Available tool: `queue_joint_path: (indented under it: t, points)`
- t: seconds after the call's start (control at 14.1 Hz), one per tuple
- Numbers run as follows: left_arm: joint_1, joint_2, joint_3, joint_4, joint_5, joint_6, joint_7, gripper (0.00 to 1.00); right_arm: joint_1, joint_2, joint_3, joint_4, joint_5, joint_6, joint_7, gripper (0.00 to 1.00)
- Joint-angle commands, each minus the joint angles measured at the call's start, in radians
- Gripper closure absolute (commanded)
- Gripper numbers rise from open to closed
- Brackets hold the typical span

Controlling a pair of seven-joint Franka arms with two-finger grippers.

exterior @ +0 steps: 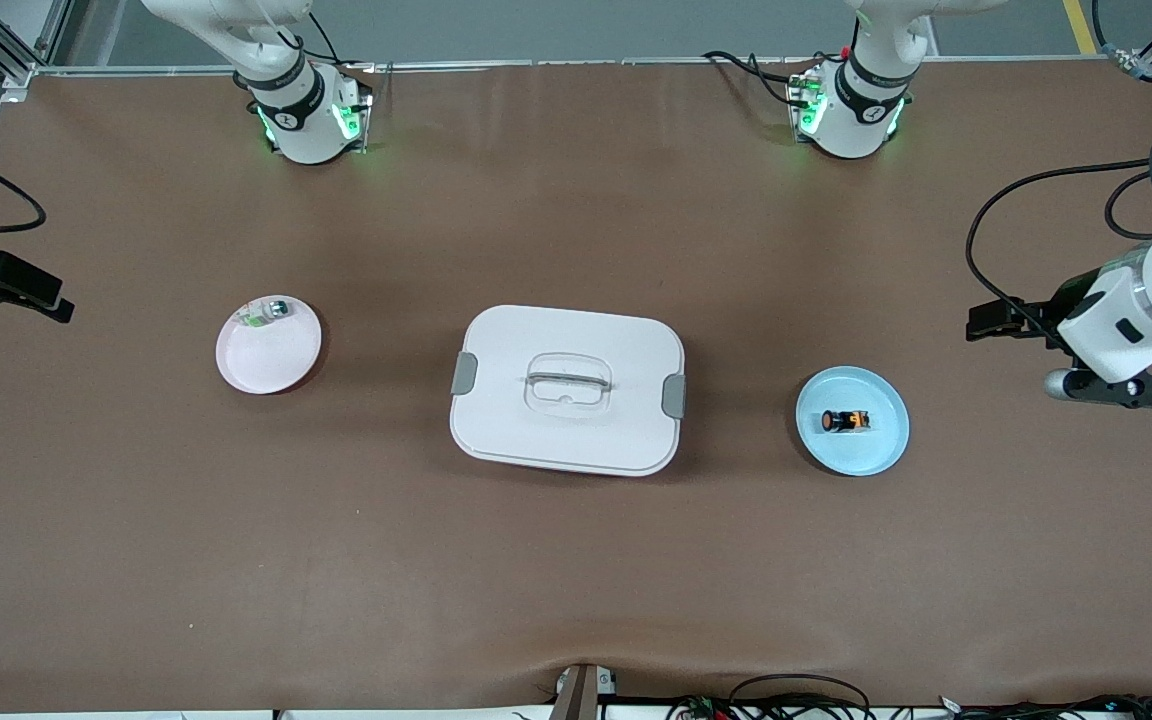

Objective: Transfer orange switch to right arm and place
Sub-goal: 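Lower the left gripper over the orange switch on the blue plate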

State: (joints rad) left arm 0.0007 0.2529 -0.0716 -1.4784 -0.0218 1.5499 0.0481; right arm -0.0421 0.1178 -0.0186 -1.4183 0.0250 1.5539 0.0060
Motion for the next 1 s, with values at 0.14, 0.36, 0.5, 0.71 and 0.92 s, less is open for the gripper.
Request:
queue_joint_path:
  t: [0.14,0.36,0.5,0.71,0.92]
  points:
    - [-0.047,0.095,-0.002,-0.013,-0.007,0.065,-0.005,0.00,-0.019,0.011,0.016,0.019,-0.007,-0.006,-0.006,0.00]
    - [-0.056,0.085,-0.004,-0.161,-0.007,0.238,-0.008,0.00,-0.021,0.011,0.016,0.019,-0.007,-0.003,-0.006,0.00]
    - [-0.056,0.062,-0.011,-0.287,-0.007,0.375,-0.004,0.00,-0.021,0.011,0.016,0.019,-0.007,0.002,-0.006,0.00]
    - [-0.045,0.045,-0.017,-0.436,-0.010,0.562,-0.010,0.00,-0.021,0.013,0.016,0.019,-0.007,0.002,-0.006,0.00]
    - [-0.053,0.052,-0.017,-0.548,-0.021,0.749,-0.126,0.00,-0.021,0.013,0.016,0.019,-0.007,0.002,-0.006,0.00]
